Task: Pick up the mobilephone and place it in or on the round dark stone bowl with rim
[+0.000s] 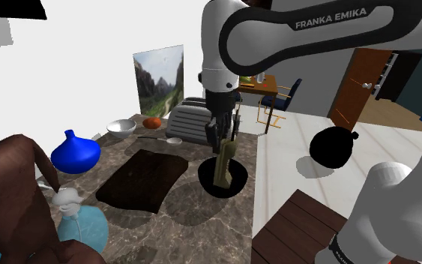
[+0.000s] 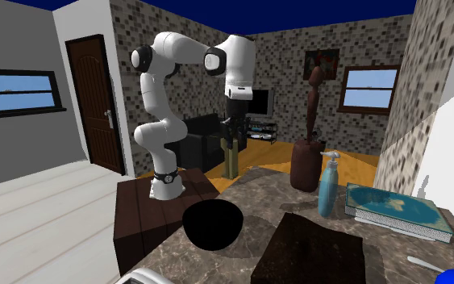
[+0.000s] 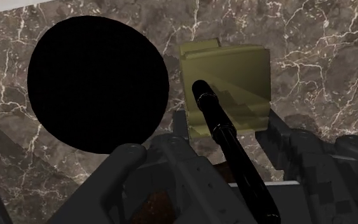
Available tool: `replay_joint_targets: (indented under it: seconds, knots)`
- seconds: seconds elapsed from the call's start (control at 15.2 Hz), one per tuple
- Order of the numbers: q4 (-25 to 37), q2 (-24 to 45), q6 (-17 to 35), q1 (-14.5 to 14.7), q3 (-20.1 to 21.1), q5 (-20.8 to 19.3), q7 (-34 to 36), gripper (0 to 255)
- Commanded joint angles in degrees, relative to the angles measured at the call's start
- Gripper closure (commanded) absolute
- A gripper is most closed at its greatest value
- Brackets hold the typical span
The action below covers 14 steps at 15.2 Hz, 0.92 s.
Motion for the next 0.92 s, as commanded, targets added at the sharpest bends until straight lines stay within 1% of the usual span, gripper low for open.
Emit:
replay_joint_targets:
  seconds: [0.0,0.59,0.86]
  knots:
    - [1.3,0.8,-0.6,-1.2,-1.7,-0.9,-2.5,255]
    - [11.0,9.2,-2.0,-5.8,-8.1,-4.2,-12.4,255]
    - [8.1,9.4,1.1,-5.8,-8.0,-4.2,-12.3,255]
